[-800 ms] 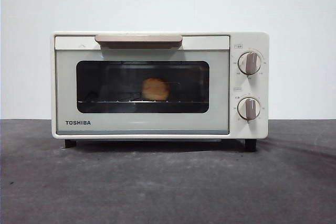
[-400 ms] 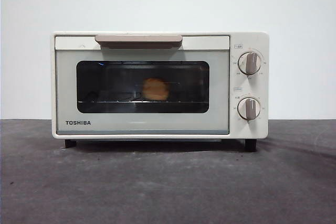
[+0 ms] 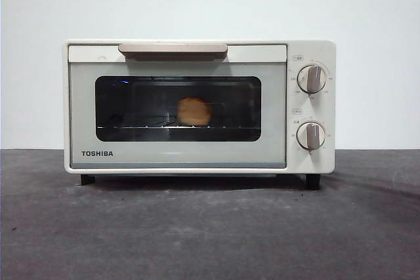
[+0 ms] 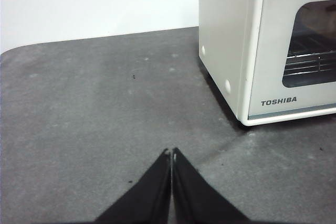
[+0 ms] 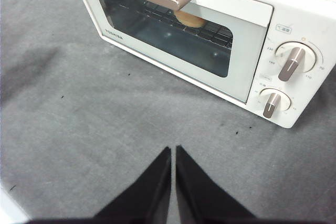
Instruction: The left arm flap open the oven, the right arm pick bread and place it into oven, the left arm flap close the oven
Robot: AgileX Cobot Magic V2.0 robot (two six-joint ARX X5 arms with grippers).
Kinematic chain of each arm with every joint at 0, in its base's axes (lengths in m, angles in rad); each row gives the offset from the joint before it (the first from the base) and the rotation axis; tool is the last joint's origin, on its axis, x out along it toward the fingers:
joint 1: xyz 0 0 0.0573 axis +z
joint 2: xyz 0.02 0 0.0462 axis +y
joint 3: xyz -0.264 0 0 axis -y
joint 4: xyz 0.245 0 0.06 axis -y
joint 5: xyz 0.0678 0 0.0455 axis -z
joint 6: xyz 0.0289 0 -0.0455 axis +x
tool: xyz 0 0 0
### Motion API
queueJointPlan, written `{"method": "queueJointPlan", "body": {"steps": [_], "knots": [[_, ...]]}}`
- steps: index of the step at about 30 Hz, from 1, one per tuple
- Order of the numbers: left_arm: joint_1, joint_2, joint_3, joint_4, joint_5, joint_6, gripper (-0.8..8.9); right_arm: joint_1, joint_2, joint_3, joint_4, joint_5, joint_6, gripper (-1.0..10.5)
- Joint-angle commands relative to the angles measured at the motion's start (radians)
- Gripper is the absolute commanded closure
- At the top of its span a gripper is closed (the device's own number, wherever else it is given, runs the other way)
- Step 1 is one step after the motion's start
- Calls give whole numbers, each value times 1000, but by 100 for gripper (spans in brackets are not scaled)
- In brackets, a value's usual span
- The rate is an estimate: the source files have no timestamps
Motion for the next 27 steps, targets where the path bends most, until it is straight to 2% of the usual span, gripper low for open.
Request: {"method": "queueJointPlan", "body": {"steps": [1, 27], "knots": [[2, -2, -20, -3, 0, 1, 798, 8, 6, 12, 10, 1, 10, 937], [2, -2, -20, -3, 0, 1, 798, 8, 1, 12, 10, 2, -3, 937]]}}
